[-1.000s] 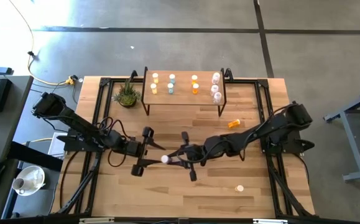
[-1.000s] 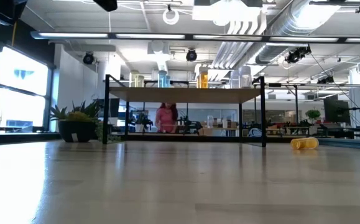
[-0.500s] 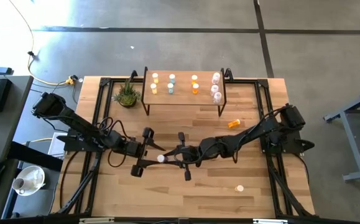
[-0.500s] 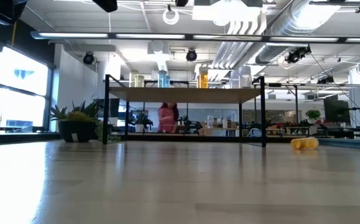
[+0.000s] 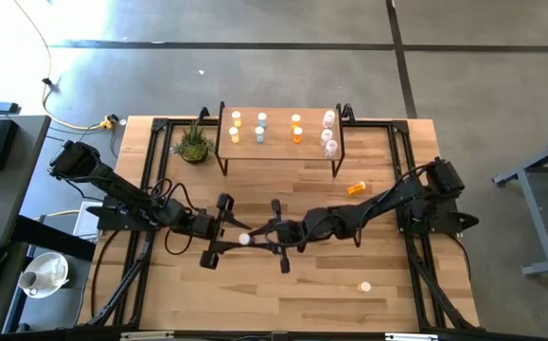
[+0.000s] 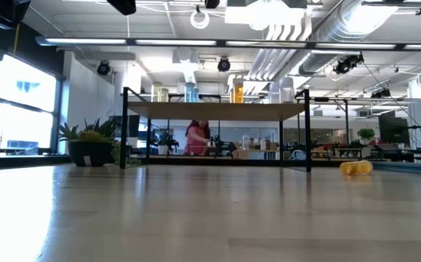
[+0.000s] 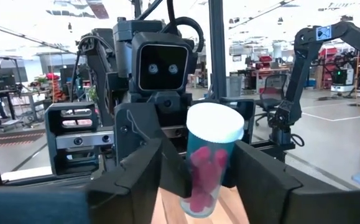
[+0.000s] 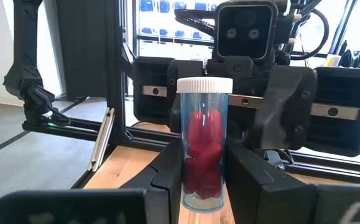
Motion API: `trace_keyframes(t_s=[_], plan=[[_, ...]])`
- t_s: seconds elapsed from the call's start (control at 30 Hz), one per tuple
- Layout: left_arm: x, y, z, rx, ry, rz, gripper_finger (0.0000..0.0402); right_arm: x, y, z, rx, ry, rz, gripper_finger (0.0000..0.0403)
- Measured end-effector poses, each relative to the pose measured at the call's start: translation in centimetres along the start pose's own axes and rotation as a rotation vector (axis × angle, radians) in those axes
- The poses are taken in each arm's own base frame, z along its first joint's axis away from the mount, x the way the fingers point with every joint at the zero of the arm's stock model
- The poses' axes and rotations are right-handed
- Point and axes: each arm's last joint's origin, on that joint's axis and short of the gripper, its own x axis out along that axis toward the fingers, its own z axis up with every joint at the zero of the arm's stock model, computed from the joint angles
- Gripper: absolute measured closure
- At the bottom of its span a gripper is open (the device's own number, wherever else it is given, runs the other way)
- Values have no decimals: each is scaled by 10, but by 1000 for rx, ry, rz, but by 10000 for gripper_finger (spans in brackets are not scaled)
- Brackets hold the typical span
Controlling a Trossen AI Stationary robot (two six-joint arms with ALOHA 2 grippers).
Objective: Pick and place medicine bottles onto shelf by color
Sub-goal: Put the blue pill bottle on the shelf aligned with the other blue pill bottles
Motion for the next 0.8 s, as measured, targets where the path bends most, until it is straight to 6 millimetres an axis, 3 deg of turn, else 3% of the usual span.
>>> trace_keyframes(t_s=[0.27,0.5,0.8], plan=[[0,0,0,5,1,2,288,1,-8,-1,29,9,-7,324],[0,0,-1,15,6,2,306,1,-12,-2,53,12,8,322],[0,1,-2,13,24,32,305,1,-12,-4,69,39,-18,252]])
